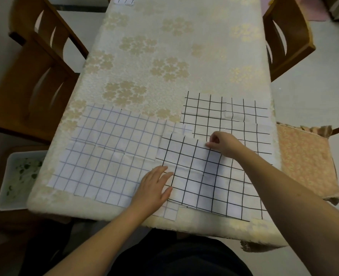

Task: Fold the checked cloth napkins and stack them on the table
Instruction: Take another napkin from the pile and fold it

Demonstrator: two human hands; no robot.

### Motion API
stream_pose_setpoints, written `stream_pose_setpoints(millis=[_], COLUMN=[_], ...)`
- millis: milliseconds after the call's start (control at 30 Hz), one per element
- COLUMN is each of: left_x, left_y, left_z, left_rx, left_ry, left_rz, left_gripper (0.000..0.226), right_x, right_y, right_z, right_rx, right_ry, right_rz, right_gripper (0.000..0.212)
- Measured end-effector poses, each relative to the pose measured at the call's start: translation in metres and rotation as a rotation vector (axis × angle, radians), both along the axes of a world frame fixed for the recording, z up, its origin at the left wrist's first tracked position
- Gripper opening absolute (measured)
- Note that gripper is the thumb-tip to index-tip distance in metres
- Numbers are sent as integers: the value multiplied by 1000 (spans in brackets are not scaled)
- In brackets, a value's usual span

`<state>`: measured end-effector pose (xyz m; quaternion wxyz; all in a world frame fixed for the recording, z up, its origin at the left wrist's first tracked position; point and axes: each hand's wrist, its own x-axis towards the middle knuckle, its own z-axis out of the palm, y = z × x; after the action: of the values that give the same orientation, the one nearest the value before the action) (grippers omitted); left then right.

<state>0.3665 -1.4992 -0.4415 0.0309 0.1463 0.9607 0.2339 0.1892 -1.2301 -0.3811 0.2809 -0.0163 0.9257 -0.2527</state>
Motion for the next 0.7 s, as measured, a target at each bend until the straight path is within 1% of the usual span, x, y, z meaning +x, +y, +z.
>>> stream_pose_setpoints(millis=[167, 233, 300, 400, 467, 567, 700], left_x=[2, 2, -2, -14, -23, -39, -63], left_y=[24, 31, 35, 44, 54, 75, 95], left_z=[7, 10, 13, 21, 29, 34, 33], left_rx=[61, 80, 131, 226, 282, 378, 412], left_ry=[1, -23, -81, -176, -268, -412, -490], left_rz=[-5, 41, 126, 252, 312, 398, 519], left_gripper=[45, 48, 49, 39, 39, 44, 44], right_x=[19, 29, 39, 55, 66, 85, 107], right_y=[23, 34, 46, 67, 80, 91, 101], right_z=[17, 21, 21, 15, 7, -2, -17], right_rx=[-253, -360, -450, -464, -474, -480, -460], right_ry=[53, 90, 123, 148, 118, 13, -114], right_rz=[-328, -476, -634, -842, -946, -994, -968], right_gripper=[18, 13, 15, 21, 26, 33, 45])
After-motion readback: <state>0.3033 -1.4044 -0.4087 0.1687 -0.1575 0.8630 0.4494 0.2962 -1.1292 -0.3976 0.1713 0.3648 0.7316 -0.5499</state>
